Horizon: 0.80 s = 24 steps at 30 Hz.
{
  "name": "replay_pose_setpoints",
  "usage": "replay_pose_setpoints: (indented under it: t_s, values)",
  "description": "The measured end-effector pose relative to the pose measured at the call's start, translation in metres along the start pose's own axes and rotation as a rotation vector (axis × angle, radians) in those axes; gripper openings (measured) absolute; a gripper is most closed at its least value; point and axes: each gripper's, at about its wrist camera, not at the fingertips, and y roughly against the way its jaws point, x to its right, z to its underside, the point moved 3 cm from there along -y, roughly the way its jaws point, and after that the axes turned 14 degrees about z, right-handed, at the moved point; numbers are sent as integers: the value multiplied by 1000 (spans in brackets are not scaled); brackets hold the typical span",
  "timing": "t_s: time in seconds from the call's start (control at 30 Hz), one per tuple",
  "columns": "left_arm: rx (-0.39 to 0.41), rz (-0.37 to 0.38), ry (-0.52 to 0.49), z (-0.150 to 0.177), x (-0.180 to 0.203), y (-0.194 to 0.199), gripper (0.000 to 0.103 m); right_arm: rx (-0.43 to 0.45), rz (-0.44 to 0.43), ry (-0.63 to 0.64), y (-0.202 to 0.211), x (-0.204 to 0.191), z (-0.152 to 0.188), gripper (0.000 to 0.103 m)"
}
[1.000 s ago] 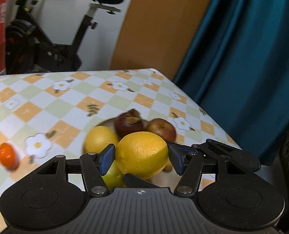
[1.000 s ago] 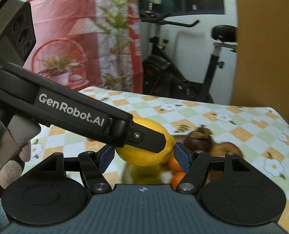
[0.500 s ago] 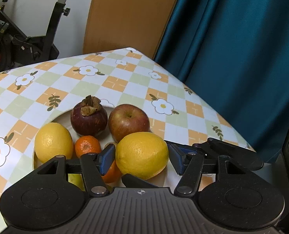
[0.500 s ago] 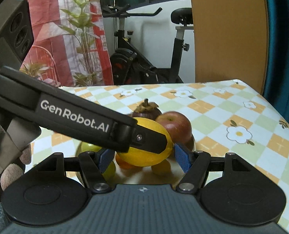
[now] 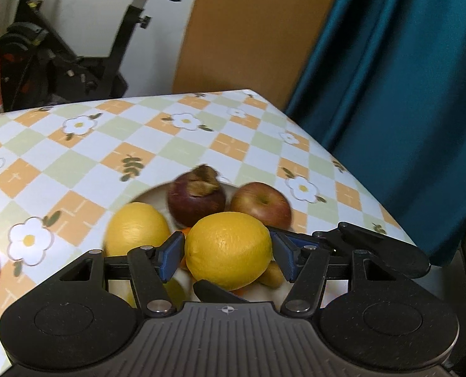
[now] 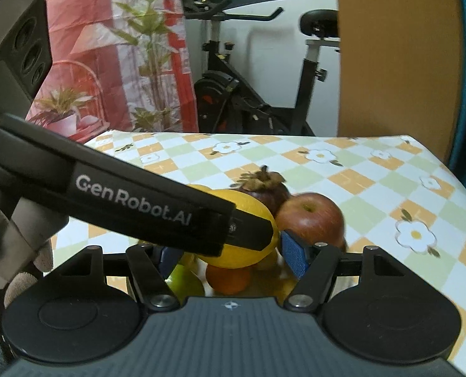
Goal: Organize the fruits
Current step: 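Carry the yellow lemon with the left tool over the plate, then lower the lemon onto the plate and open the left tool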
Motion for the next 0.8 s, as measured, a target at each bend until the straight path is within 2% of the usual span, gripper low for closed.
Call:
replay_pose_setpoints:
  t_s: [0.23, 0.8]
  values:
    - [10, 1, 39, -3, -11, 3, 64, 3, -8, 76, -16, -15, -5, 70]
    - [59, 0, 45, -1, -12, 24, 69, -12, 15, 96, -10, -18, -3, 72]
